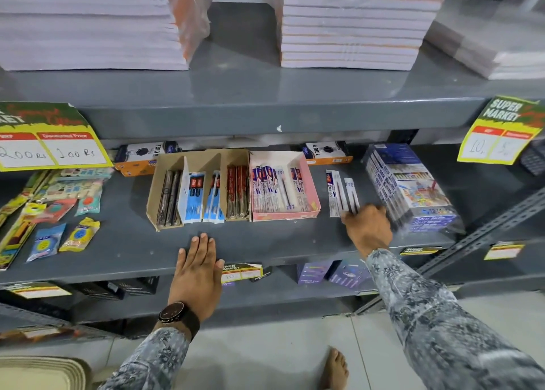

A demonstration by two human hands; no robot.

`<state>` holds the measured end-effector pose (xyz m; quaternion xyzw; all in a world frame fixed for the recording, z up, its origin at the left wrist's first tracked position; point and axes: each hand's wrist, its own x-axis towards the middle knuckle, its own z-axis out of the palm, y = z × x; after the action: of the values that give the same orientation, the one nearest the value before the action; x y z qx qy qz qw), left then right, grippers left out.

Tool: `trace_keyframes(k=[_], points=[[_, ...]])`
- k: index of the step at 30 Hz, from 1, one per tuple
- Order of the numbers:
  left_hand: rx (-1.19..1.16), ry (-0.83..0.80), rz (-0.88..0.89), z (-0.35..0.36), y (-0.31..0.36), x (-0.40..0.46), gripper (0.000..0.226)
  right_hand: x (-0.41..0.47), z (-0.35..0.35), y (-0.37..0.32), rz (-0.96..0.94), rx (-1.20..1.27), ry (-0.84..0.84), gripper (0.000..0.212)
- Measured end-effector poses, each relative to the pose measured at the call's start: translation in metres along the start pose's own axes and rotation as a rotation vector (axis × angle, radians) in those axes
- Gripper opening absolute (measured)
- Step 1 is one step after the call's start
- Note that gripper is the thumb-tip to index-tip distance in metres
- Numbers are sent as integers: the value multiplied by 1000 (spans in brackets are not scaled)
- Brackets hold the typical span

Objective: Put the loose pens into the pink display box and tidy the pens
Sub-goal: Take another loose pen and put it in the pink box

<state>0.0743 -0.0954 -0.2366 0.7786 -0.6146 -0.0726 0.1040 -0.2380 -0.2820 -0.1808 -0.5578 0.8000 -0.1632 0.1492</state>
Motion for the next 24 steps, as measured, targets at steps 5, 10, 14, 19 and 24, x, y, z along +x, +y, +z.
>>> trace_keyframes(k=[5, 10, 14, 19, 24], points=[[15, 13, 2, 3, -1, -1, 73, 3, -4, 3, 68, 106, -27, 40], [42, -13, 6, 3, -3, 0, 74, 4, 0, 11, 50, 196, 1, 34], [35, -29, 3, 2, -2, 0, 75, -2, -6, 9, 67, 457, 70, 20], [-174, -81, -70, -21, 7, 5, 58, -38, -25, -14, -23, 985, -38, 13], [-1232, -190, -381, -74, 47, 1, 52, -95, -12, -32, -970, 416, 188, 14]])
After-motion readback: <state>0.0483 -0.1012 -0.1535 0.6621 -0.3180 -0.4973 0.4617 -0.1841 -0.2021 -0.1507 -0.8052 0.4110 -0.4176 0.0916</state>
